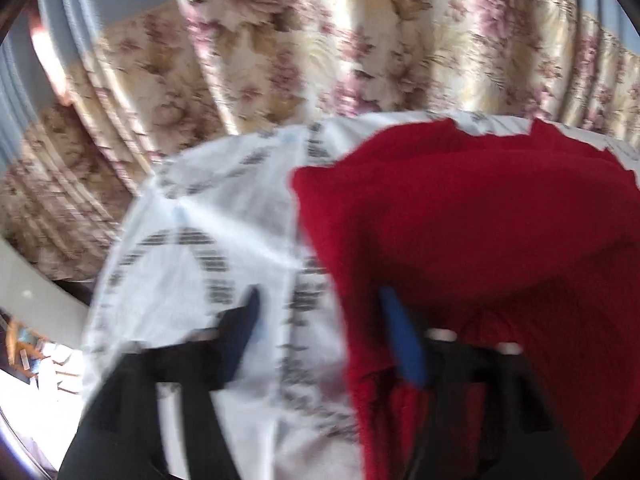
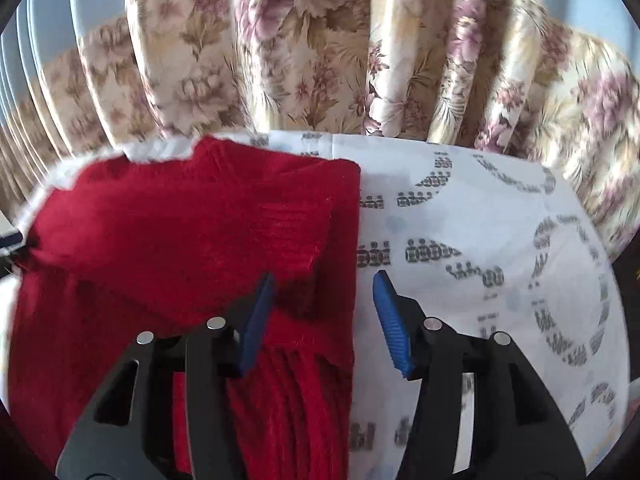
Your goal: Fold small clothes
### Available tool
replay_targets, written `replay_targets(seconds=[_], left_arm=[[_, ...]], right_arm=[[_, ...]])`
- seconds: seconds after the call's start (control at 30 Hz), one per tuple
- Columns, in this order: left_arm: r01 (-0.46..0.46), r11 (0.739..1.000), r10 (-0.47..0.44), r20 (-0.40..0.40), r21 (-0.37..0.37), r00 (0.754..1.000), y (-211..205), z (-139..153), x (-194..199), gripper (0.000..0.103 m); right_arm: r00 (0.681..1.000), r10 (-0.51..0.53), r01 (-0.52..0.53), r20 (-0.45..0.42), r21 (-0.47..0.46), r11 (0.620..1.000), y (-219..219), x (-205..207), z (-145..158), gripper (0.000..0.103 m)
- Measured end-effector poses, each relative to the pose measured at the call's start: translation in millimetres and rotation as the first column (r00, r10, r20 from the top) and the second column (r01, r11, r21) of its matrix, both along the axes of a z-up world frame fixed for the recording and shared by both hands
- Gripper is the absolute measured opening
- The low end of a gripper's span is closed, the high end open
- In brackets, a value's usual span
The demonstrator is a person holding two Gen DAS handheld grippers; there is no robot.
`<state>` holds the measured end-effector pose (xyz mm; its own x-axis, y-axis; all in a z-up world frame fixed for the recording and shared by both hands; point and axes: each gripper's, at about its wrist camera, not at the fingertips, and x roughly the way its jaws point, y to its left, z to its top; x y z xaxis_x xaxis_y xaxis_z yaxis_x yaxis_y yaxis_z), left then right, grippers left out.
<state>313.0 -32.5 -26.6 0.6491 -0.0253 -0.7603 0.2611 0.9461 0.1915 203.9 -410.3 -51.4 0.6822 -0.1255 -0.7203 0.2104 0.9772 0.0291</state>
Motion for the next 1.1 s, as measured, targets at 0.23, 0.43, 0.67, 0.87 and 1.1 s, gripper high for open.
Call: replay_targets(seconds=[0.23, 0.43, 0.67, 0.87, 1.1], left_arm=[[-0.068, 0.983, 0.078, 0.048, -0.171, 0.996, 35.8, 37.9, -85.9, 0.085], [-0.080, 0.969, 0.091, 0.040, -0.232, 0.995, 60.1, 28.3, -188.6, 0.085], [-0.135, 0.958, 0.159, 0.076, -0.252, 0.984, 65.2, 4.4, -295.3, 0.085], [-0.122, 0.958, 0.134, 0.030, -0.259, 0.991, 50.8, -16.0, -324.0, 0.085], [-0.104, 0.959, 0.115, 0.028, -0.263, 0.993, 40.3, -9.3, -326.0, 0.085]], right_arm=[[0.994, 0.012, -0.011, 0.112, -0.007, 1.000, 5.7, -97.8, 34.3, 0.080], [0.991, 0.009, -0.013, 0.131, 0.028, 1.000, 17.4, -196.1, 20.6, 0.088], [0.985, -0.029, 0.018, 0.168, 0.070, 0.997, 46.8, -293.8, -4.8, 0.095], [0.991, -0.065, 0.051, 0.116, 0.124, 0.991, 56.4, -324.7, -31.1, 0.094], [0.985, -0.112, 0.091, 0.132, 0.149, 0.985, 50.0, -323.9, -31.4, 0.094]])
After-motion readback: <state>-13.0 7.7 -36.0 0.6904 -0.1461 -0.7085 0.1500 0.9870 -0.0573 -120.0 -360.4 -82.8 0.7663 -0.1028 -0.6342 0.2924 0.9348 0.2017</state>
